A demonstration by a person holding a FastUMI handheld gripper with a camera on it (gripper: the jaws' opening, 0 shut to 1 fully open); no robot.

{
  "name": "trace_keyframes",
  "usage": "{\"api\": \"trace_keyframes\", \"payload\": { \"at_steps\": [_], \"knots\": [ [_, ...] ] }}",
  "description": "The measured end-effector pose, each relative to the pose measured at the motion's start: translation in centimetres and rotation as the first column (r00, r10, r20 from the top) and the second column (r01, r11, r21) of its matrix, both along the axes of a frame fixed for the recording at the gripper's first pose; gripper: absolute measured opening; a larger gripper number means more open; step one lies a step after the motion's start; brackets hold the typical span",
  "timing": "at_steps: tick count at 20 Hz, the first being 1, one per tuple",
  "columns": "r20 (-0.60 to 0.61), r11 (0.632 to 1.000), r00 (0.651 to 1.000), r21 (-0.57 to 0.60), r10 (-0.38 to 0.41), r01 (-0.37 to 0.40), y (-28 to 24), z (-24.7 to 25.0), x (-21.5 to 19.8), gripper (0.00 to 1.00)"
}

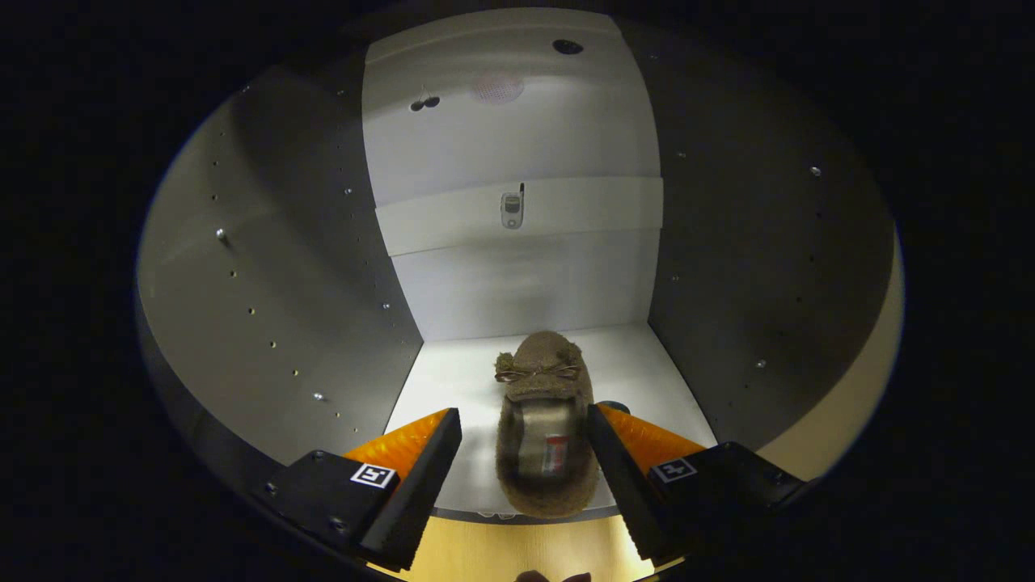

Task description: Open the shoe cabinet door, grab the shoes and put them into the shoe cabinet, then close the shoe cabinet door.

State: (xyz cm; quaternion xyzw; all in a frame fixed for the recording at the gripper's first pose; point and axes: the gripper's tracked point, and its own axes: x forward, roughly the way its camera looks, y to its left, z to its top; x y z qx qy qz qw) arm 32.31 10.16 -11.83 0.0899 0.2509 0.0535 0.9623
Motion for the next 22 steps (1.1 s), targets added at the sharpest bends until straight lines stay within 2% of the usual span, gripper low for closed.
{"api": "trace_keyframes", "payload": {
  "at_steps": [6,11,17,22],
  "knots": [
    [0.156,1.000,0.988,0.016,-0.003,0.001,-1.0,4.0,-7.3,0.99],
    [0.331,0.998,0.943,-0.029,-0.035,0.047,-1.8,6.8,-16.1,0.98],
    [0.443,0.996,0.896,-0.053,-0.042,0.072,-2.5,7.7,-26.7,0.98],
    [0.475,0.994,0.879,-0.078,-0.032,0.078,-6.1,7.2,-35.1,0.98]
  ]
}}
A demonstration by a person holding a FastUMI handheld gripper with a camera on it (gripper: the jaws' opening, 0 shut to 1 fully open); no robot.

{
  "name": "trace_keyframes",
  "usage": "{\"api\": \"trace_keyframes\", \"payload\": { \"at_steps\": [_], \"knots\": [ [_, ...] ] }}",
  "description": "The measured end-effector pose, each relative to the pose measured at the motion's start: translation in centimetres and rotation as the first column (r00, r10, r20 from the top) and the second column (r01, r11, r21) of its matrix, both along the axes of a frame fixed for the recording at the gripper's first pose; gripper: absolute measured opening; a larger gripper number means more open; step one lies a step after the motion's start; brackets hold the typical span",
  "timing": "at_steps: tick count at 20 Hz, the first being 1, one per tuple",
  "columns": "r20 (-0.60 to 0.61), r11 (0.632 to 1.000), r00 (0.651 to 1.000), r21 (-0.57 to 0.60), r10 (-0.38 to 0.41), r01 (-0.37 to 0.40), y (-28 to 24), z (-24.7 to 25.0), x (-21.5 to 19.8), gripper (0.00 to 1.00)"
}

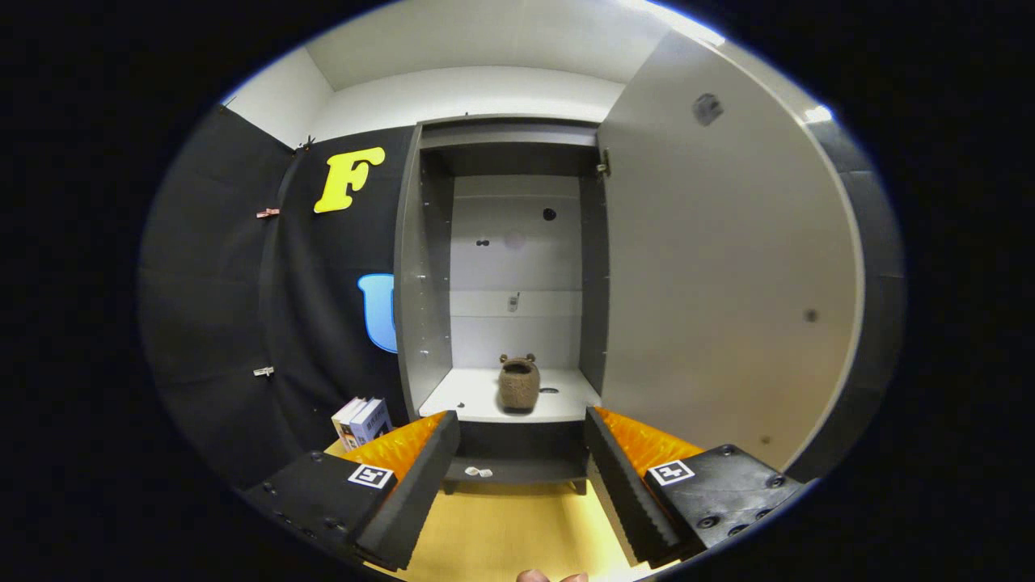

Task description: Open the shoe cabinet door, grab the shoes and put them into the shoe cabinet, then close the shoe cabinet door.

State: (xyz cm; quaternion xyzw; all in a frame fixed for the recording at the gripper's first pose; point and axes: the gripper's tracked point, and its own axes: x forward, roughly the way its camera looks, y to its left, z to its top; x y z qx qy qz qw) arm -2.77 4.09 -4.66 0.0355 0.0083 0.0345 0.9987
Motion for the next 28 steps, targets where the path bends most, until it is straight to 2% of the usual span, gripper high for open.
{"api": "trace_keyframes", "payload": {
  "at_steps": [8,11,15,21,25,28],
  "knots": [
    [-0.006,1.000,1.000,0.002,0.022,-0.022,-9.4,1.8,-8.7,0.98],
    [0.002,0.999,0.999,0.001,-0.047,0.047,-15.3,3.0,-9.5,0.98],
    [-0.053,0.984,0.987,0.089,-0.149,0.153,-22.1,2.4,-6.5,0.98],
    [-0.099,0.981,0.977,0.035,-0.188,0.192,-26.3,0.8,-0.7,0.98],
    [-0.103,0.977,0.973,0.034,-0.205,0.210,-25.5,1.3,-0.7,0.98],
    [-0.112,0.980,0.975,0.035,-0.191,0.196,-22.7,1.4,-1.2,0.97]
  ]
}}
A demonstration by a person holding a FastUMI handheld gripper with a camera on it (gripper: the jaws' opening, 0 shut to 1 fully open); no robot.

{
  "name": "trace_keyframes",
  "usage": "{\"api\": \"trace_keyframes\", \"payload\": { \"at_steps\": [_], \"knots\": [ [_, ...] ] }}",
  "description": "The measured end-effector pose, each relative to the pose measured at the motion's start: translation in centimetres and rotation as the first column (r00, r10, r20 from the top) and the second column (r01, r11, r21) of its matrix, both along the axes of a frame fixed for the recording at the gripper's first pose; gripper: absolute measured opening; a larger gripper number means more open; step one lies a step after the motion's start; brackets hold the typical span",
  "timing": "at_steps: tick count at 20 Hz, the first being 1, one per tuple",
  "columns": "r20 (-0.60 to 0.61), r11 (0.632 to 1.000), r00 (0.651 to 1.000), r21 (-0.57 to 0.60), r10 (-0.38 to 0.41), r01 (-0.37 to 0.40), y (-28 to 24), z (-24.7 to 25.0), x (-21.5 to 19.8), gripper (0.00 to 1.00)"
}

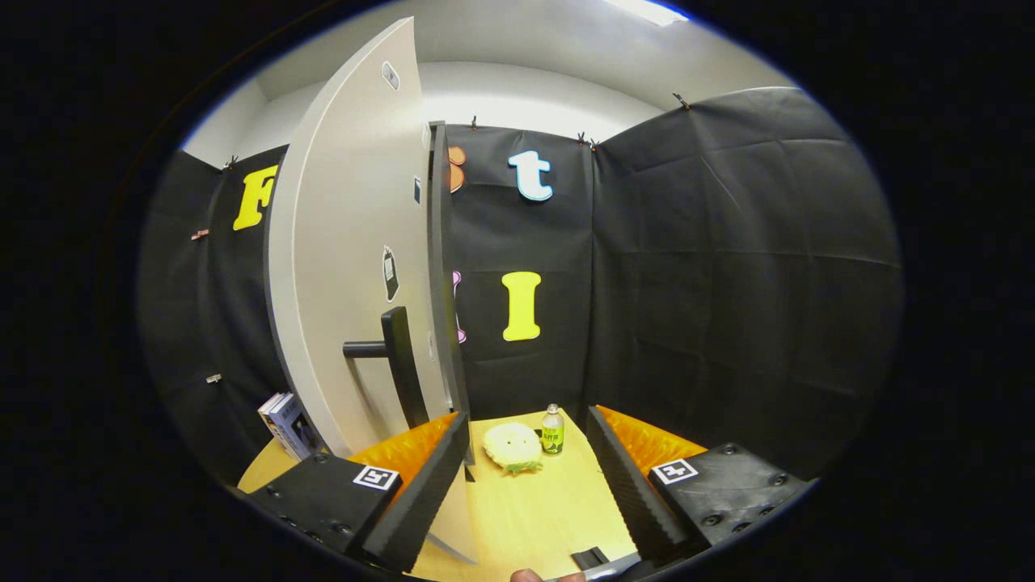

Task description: Open the shoe cabinet door, grab the shoes and put them into the shoe cabinet, then close the shoe cabinet door.

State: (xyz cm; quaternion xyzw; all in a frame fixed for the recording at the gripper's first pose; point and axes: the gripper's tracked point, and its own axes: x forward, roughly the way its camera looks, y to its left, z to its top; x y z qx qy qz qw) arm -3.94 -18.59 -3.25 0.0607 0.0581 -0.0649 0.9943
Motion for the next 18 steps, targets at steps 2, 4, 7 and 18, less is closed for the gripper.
{"api": "trace_keyframes", "payload": {
  "at_steps": [2,4,7,18],
  "knots": [
    [-0.004,1.000,1.000,0.007,0.023,-0.023,2.7,0.1,-0.2,0.97],
    [-0.004,0.999,0.999,-0.006,0.043,-0.043,5.8,0.3,-0.3,0.98],
    [0.001,0.996,0.997,-0.032,0.078,-0.078,11.0,0.5,0.3,0.97],
    [0.037,0.958,0.958,0.002,0.285,-0.286,25.1,1.5,5.4,0.98]
  ]
}}
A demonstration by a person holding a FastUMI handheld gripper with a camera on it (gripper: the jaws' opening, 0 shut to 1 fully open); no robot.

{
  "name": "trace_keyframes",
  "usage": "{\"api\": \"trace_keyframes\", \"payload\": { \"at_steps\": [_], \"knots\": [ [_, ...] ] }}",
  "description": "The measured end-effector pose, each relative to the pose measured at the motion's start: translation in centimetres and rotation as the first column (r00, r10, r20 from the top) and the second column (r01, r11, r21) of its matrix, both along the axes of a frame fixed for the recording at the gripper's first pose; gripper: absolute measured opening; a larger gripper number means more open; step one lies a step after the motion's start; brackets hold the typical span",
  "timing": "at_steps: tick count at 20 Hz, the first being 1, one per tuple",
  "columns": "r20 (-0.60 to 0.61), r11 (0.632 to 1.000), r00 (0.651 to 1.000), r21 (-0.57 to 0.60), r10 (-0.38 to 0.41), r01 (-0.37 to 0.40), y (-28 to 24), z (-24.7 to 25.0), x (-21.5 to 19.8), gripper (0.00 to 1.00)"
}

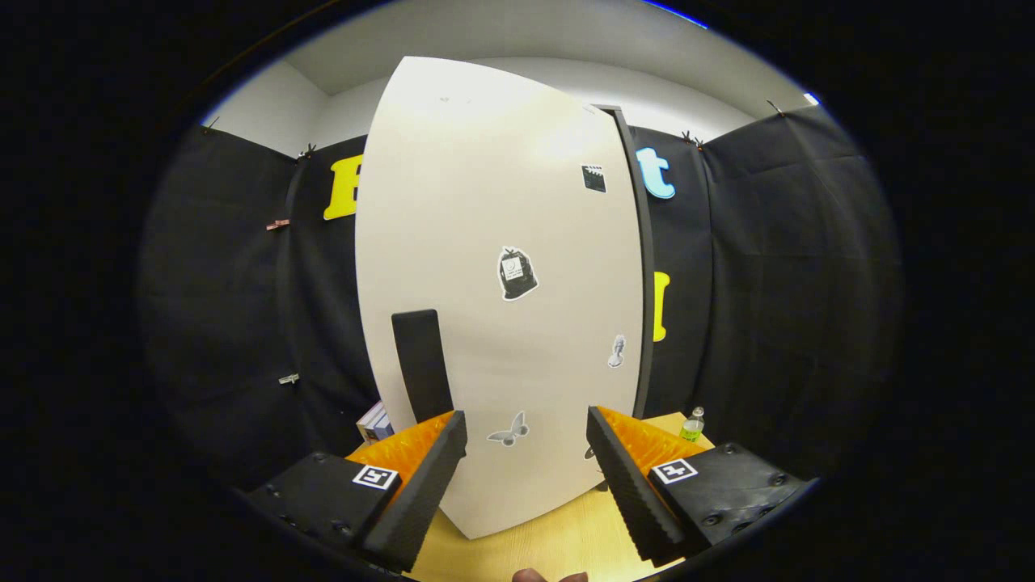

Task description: Open the shoe cabinet door, grab the shoes and put them into the shoe cabinet, then close the shoe cabinet door.

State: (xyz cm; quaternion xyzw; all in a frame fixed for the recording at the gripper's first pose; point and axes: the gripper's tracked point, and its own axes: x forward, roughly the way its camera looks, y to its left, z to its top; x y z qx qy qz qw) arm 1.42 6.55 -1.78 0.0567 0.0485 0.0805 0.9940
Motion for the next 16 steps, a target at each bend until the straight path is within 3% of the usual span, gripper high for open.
{"api": "trace_keyframes", "payload": {
  "at_steps": [16],
  "knots": [
    [-0.014,0.998,0.999,-0.039,-0.044,0.044,-0.2,-1.0,1.3,0.98]
  ]
}}
